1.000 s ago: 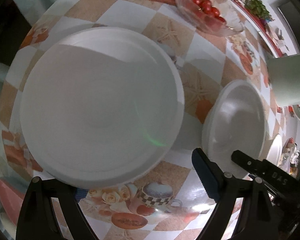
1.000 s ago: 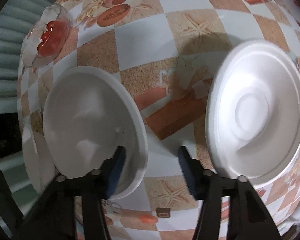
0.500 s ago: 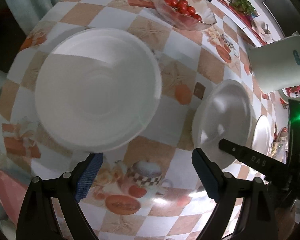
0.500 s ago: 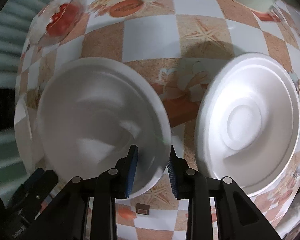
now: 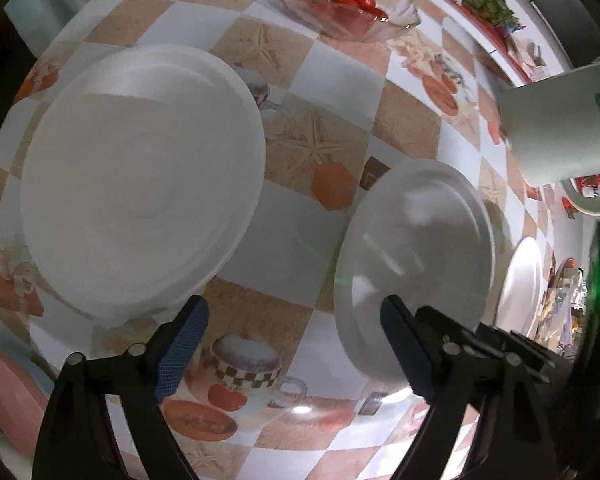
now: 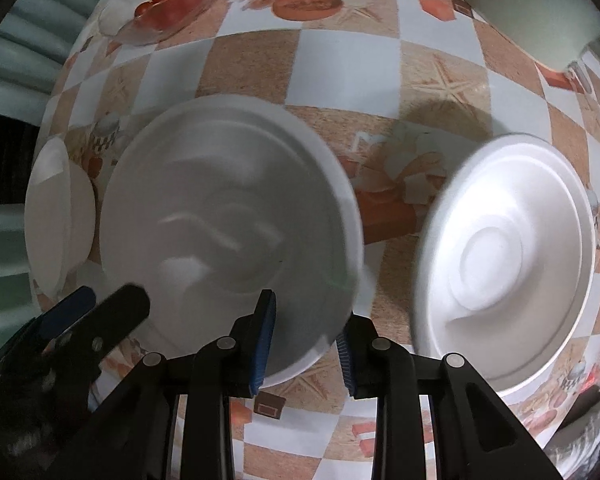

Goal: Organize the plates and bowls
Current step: 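Grasp a white paper bowl rim with the right gripper while the left gripper grasps a white paper plate, then carry the white bowl and plate beside the pink plate stack and open both grippers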

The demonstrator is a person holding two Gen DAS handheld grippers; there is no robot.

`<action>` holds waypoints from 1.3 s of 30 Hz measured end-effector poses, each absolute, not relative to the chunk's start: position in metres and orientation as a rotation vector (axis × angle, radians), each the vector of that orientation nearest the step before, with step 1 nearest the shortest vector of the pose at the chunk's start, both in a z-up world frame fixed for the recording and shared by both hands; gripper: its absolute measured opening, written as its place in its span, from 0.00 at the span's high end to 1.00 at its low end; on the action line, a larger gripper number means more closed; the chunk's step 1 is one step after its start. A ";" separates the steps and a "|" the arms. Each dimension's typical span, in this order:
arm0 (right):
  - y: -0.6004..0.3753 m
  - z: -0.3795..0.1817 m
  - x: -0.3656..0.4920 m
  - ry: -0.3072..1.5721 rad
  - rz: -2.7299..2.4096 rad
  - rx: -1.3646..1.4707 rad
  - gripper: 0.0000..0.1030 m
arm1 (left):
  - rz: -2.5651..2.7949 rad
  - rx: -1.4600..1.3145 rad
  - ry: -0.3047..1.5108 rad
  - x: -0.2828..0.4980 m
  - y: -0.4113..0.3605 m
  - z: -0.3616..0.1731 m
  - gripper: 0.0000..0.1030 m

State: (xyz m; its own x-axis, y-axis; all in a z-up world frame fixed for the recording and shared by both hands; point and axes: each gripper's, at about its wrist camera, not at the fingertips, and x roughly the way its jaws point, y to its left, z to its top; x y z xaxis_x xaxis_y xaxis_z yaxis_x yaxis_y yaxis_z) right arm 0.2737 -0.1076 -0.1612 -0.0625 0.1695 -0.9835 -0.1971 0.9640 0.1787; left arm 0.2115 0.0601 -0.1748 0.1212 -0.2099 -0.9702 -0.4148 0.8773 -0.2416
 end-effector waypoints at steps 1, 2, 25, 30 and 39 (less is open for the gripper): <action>-0.108 -0.162 0.274 1.606 0.303 -0.026 0.69 | 0.157 -0.524 1.469 0.213 0.058 -0.177 0.24; -0.108 -0.163 0.275 1.606 0.306 -0.026 0.69 | 0.152 -0.509 1.483 0.217 0.055 -0.179 0.30; -0.099 -0.187 0.202 1.706 0.380 -0.032 0.69 | -0.042 -0.154 1.574 0.159 0.002 -0.182 0.81; -0.098 -0.192 0.151 1.749 0.386 -0.019 0.69 | -0.074 -0.086 1.605 0.105 -0.007 -0.181 0.80; -0.095 -0.204 0.092 1.798 0.376 -0.023 0.69 | -0.106 -0.064 1.670 0.044 -0.016 -0.186 0.79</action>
